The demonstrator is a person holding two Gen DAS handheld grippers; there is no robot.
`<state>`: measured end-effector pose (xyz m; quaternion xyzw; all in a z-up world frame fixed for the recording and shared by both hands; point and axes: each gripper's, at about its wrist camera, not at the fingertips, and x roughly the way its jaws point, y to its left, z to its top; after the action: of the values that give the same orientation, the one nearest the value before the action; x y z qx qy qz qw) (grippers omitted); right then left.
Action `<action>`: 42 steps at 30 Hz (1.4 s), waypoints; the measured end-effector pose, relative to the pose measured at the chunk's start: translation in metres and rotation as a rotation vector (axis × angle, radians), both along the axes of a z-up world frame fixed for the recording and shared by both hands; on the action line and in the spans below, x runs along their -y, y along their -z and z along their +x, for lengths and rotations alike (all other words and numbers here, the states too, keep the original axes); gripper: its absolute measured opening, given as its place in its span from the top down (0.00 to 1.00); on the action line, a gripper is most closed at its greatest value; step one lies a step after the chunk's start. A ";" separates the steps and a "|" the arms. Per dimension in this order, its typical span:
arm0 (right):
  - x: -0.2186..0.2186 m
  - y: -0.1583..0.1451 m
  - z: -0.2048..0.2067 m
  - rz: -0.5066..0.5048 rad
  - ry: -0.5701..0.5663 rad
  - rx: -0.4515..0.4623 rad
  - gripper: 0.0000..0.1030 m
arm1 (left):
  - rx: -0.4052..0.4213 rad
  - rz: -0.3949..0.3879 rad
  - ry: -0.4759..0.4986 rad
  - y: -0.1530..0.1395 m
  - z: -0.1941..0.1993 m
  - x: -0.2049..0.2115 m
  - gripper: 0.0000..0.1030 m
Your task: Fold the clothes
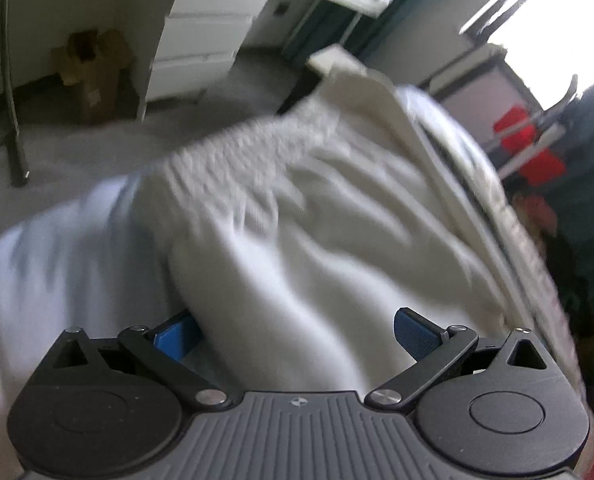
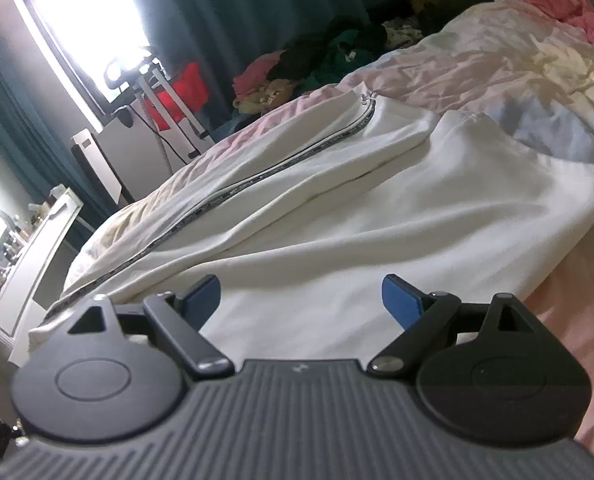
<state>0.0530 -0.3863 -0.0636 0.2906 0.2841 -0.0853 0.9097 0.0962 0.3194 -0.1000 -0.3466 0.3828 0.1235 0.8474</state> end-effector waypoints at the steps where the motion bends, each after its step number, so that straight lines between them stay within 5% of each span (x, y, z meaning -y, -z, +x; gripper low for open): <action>1: 0.001 0.000 0.000 0.003 0.004 0.000 0.14 | 0.034 -0.020 -0.009 -0.001 -0.002 -0.005 0.01; 8: 0.006 0.003 0.002 0.028 0.046 -0.013 0.14 | 0.250 -0.177 -0.046 -0.008 -0.023 -0.024 0.01; 16: 0.009 0.004 0.000 0.055 0.053 -0.009 0.14 | 0.073 -0.199 -0.058 0.014 -0.009 -0.021 0.05; 19: 0.013 0.007 0.000 0.072 0.067 -0.020 0.14 | 0.101 -0.231 -0.049 0.011 -0.009 -0.021 0.04; 23: 0.020 0.008 0.000 0.117 0.083 -0.015 0.14 | 0.259 -0.304 -0.019 0.001 -0.015 -0.022 0.04; 26: 0.033 0.008 -0.002 0.156 0.139 0.007 0.14 | 0.293 -0.328 -0.022 0.001 -0.021 -0.021 0.04; 30: 0.072 0.015 0.003 0.288 0.248 0.020 0.14 | 0.167 -0.339 -0.057 0.015 -0.012 -0.023 0.04; 38: 0.130 0.055 -0.074 0.597 0.568 0.116 0.12 | 0.150 -0.383 -0.103 0.024 -0.011 -0.030 0.04; 42: 0.146 0.075 -0.073 0.645 0.693 0.096 0.18 | 0.178 -0.399 -0.120 0.023 -0.021 -0.038 0.20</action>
<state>-0.0204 -0.5326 -0.1384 0.6393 0.1403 -0.2776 0.7032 0.0755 0.3574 -0.1233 -0.5391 0.3021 0.0647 0.7835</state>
